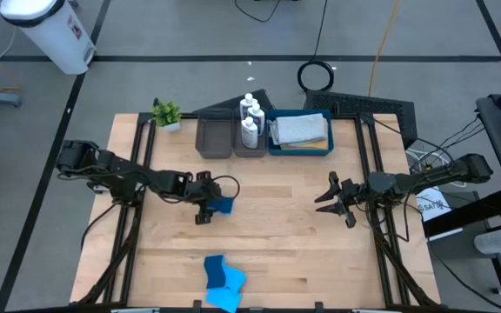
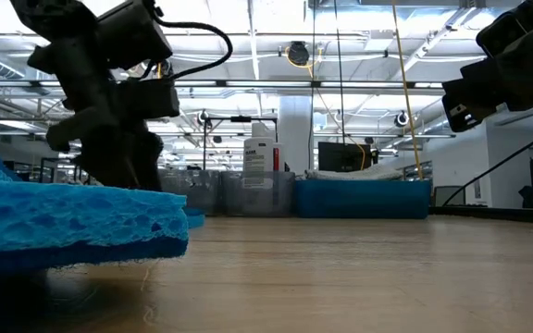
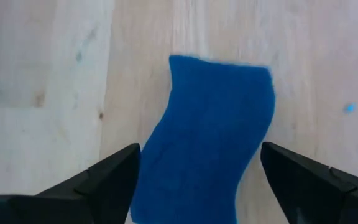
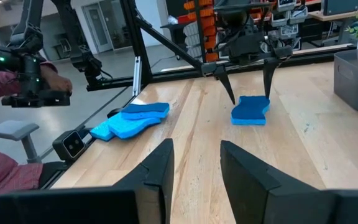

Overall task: Pick & Place Kitchen Items
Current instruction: Put the top blue sponge into the left black bin

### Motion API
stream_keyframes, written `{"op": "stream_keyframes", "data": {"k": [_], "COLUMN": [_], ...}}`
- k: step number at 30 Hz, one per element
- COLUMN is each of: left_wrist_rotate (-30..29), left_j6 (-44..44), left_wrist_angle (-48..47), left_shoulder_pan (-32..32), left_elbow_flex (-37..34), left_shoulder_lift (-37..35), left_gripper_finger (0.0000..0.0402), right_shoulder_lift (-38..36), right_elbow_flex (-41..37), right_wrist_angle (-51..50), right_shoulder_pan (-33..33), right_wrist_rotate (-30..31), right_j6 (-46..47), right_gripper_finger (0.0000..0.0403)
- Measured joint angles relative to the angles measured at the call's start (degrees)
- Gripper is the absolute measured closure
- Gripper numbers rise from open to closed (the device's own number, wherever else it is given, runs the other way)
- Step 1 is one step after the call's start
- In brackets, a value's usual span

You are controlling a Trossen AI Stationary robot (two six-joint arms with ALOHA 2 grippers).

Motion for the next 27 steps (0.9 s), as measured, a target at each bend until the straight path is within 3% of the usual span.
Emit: {"op": "stream_keyframes", "data": {"k": [11,17,21,27], "left_wrist_rotate": [-0.13,-2.21,-2.53,-4.11], "left_j6": [0.04,-2.64,-2.96,-3.15], "left_wrist_angle": [1.49,2.77,3.20,2.78], "left_shoulder_pan": [0.85,0.79,0.69,0.85], "left_elbow_flex": [0.32,0.07,0.05,-0.01], "left_shoulder_lift": [7.02,6.36,5.38,4.86], "left_gripper_finger": [0.0062,0.0067,0.0113,0.0222], "right_shoulder_lift": [0.08,0.10,0.23,0.24], "right_elbow_flex": [0.00,0.02,0.01,0.00], "right_wrist_angle": [-0.15,-0.15,-0.39,-0.37], "right_shoulder_pan": [0.00,0.00,0.00,0.00], "right_wrist_rotate": [0.00,0.00,0.00,0.00], "right_j6": [0.01,0.01,0.01,0.01], "right_gripper_finger": [0.0303,0.0303,0.0303,0.0303]}}
